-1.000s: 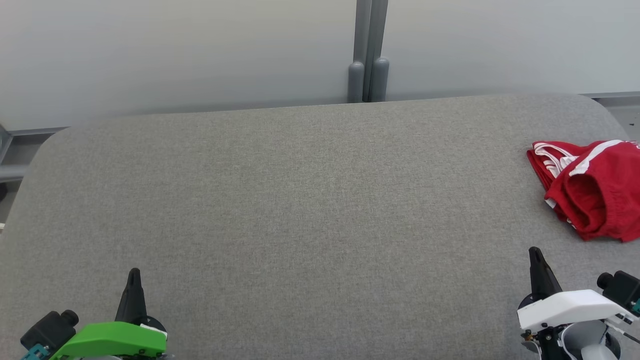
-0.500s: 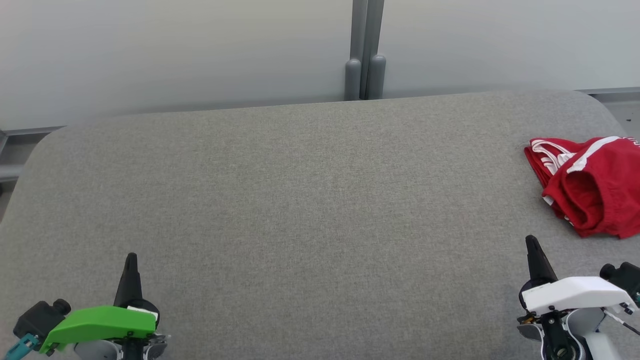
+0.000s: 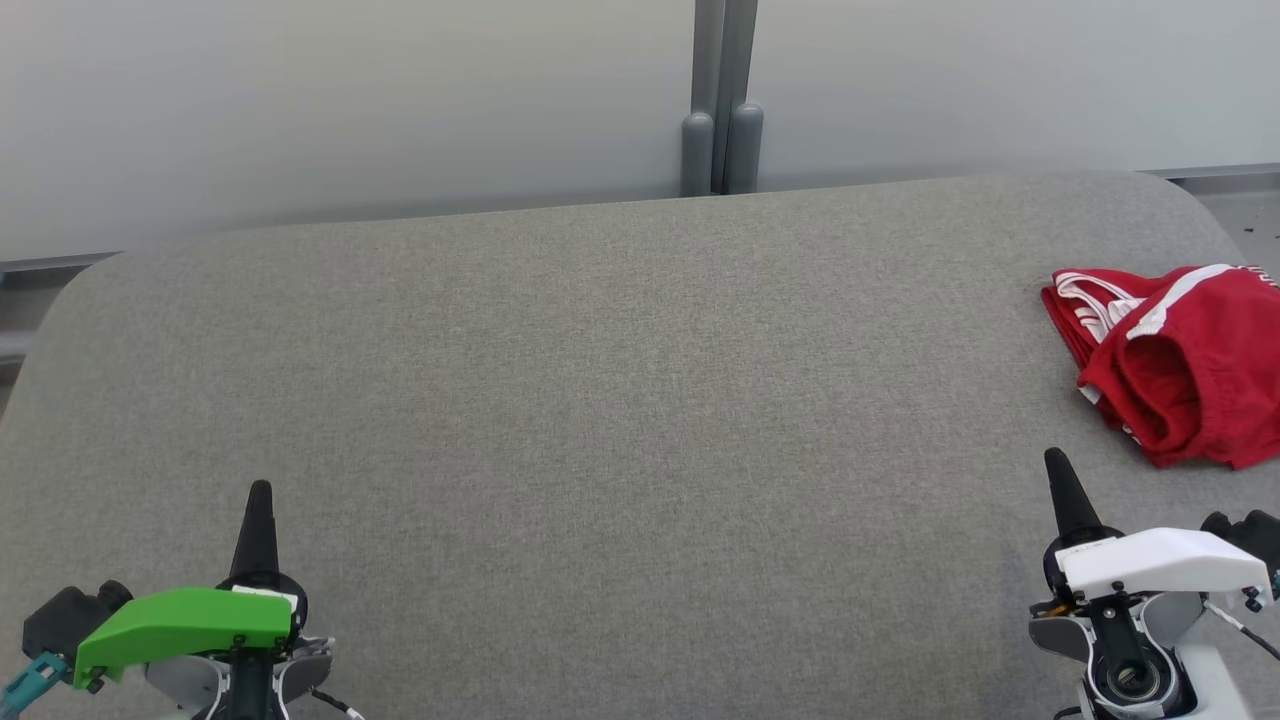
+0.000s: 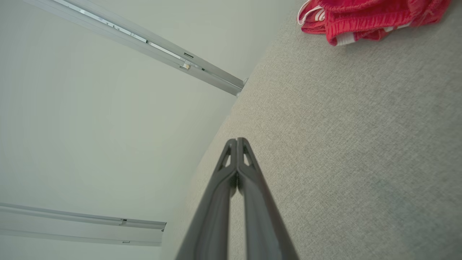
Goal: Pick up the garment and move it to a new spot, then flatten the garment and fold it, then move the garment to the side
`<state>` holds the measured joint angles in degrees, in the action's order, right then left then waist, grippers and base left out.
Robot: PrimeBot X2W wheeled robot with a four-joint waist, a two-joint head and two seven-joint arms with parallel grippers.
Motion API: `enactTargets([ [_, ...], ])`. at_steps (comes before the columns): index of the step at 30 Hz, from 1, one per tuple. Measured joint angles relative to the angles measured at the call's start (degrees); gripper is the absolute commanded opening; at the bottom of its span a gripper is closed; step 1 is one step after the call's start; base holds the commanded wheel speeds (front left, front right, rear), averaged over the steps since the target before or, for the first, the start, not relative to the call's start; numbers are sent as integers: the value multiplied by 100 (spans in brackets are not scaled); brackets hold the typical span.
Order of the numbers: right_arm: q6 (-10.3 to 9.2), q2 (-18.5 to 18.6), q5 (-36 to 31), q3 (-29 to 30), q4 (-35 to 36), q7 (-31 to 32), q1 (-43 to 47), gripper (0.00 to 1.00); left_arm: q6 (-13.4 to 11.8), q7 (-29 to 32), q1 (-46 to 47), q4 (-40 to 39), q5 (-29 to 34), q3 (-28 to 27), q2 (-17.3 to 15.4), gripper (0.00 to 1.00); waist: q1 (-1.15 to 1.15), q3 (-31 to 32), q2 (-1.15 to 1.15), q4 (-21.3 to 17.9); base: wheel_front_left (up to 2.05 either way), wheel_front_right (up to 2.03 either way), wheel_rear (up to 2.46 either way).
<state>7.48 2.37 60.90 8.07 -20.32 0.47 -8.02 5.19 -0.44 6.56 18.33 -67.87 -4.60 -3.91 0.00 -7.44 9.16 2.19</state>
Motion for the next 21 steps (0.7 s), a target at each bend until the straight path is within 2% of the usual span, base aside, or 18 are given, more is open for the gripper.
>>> enactTargets([
  [21,-1,14,1260,14,-131,300,-321,0,-49,290,291,2,-971,-96,56,0,0,-59,0,-81,0,0,0],
])
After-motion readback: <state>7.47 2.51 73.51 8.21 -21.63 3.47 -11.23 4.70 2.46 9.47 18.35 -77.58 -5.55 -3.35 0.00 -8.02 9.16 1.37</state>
